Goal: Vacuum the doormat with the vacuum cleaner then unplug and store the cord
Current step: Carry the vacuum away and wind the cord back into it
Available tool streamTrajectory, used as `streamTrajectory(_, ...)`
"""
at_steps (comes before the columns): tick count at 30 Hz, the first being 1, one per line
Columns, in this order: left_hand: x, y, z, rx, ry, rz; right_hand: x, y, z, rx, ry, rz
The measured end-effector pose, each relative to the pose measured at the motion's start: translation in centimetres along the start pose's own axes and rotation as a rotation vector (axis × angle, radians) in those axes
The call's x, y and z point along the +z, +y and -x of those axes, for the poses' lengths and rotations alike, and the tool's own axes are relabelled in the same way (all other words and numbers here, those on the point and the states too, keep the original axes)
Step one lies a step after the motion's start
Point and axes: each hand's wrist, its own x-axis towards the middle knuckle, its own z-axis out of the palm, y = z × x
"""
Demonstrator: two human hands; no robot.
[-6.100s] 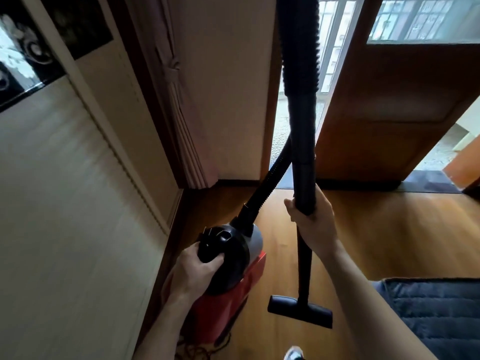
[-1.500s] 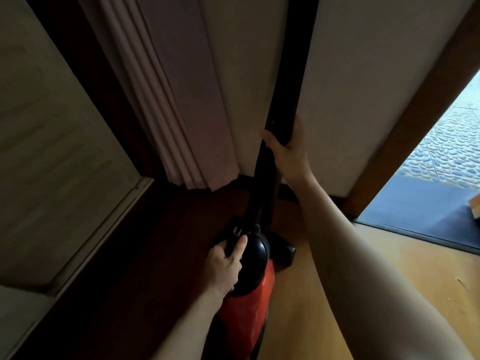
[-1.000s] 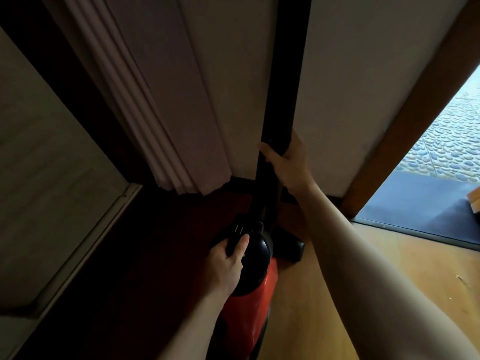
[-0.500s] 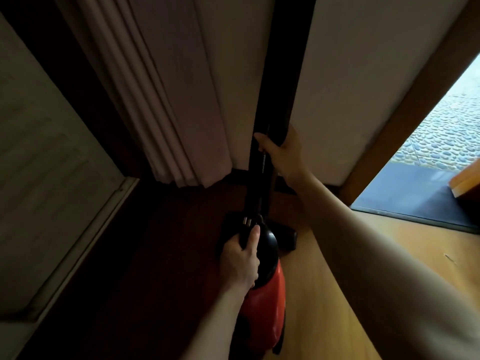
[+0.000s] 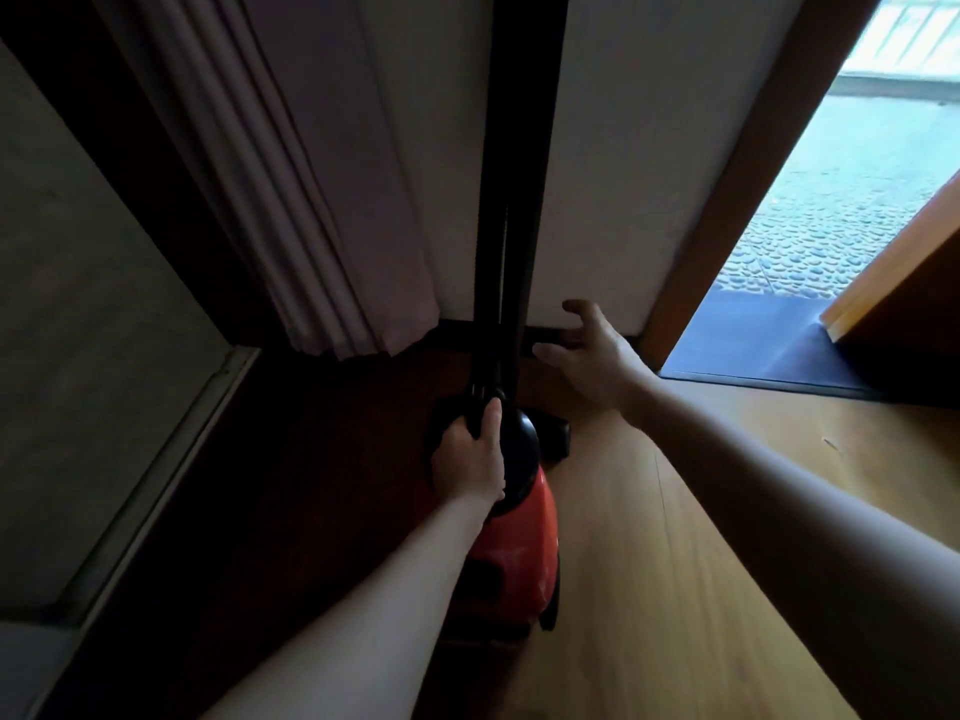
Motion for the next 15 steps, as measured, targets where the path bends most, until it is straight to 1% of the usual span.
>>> streamTrajectory(2,-0.5,0.2,0.2,0.085,0.027,-0.066,-0.5,1.4,2.7,-0.013,-0.075,0.042)
streamTrajectory(4,-1.6,0.5,-0.2,0.148,0.135,-0.188,-0.9,3.2,5.0,-0.025,-0.099,0.06)
streamTrajectory(5,-2.4,0.8,-0.5,0.154,0.19,-0.189,-1.1,3.8,6.2,-0.02,-0.099,0.078)
streamTrajectory(7,-4.9,0.9,-0.6,0.124,0.201,-0.042,-1.5,5.0,8.2,-0.029,-0.112,0.115)
streamTrajectory(9,-7.7,0.2,0.0,0.065,0.161,0.036,-1.8,5.5,10.3,-0.034,-0.128,0.128)
streamTrajectory(12,-11.3,-2.2,1.4,0.005,0.031,-0.036,-1.7,5.4,13.9,-0.016,-0.163,0.186)
streamTrajectory(15,-13.3,-5.9,2.2,-0.095,-0.127,-0.121,-0.5,5.1,17.7,0.003,-0.289,0.293)
